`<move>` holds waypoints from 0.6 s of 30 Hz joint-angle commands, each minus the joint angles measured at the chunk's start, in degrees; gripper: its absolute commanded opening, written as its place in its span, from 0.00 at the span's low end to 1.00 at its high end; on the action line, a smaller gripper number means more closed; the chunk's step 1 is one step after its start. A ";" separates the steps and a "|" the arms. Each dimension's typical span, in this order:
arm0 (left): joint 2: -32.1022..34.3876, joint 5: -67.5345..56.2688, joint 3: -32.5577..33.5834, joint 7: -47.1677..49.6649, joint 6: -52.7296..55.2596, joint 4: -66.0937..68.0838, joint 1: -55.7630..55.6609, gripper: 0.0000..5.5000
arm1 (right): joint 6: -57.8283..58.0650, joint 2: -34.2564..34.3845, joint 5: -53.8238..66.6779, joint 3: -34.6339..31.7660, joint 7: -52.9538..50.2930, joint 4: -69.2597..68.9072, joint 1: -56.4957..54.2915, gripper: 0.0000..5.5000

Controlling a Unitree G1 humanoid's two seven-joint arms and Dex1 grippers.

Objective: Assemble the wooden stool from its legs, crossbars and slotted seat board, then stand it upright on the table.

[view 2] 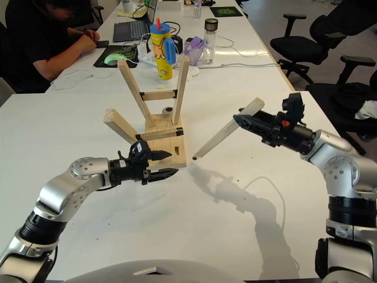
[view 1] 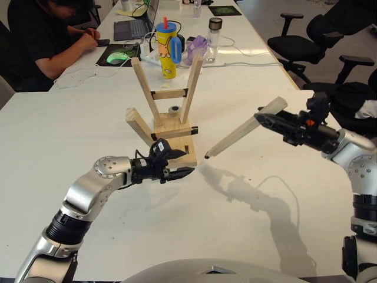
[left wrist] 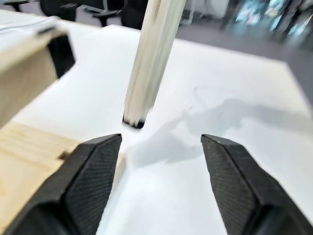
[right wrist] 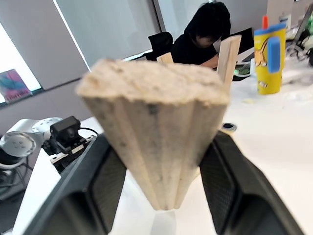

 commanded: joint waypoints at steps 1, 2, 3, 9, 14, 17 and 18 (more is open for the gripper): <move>-2.43 7.78 -2.17 3.65 -4.78 4.25 0.32 0.55 | -2.20 -0.10 -3.70 2.08 3.09 2.72 -2.69 0.38; -2.92 8.72 -1.98 4.30 -5.04 5.07 0.21 0.55 | -2.29 0.26 -3.96 2.15 3.39 2.82 -2.79 0.38; -3.09 9.93 -1.94 4.80 -5.23 5.96 0.06 0.55 | -2.44 0.61 -4.24 2.22 3.56 2.87 -2.85 0.38; -1.76 15.57 -1.73 5.49 -4.15 10.93 -0.21 0.55 | -2.27 2.82 -3.39 1.26 3.85 2.54 -3.79 0.38; -0.02 18.19 -0.22 4.81 -1.98 14.34 -0.71 0.55 | -1.79 4.47 -1.50 -0.41 4.00 1.46 -4.18 0.38; 1.31 19.40 -0.55 3.36 -1.87 15.71 -0.74 0.55 | -2.41 6.10 -1.98 0.32 3.42 0.92 -4.67 0.38; 1.49 19.82 -0.81 2.88 -1.98 16.06 -0.75 0.55 | -2.89 6.62 -2.37 0.79 3.37 0.79 -4.84 0.38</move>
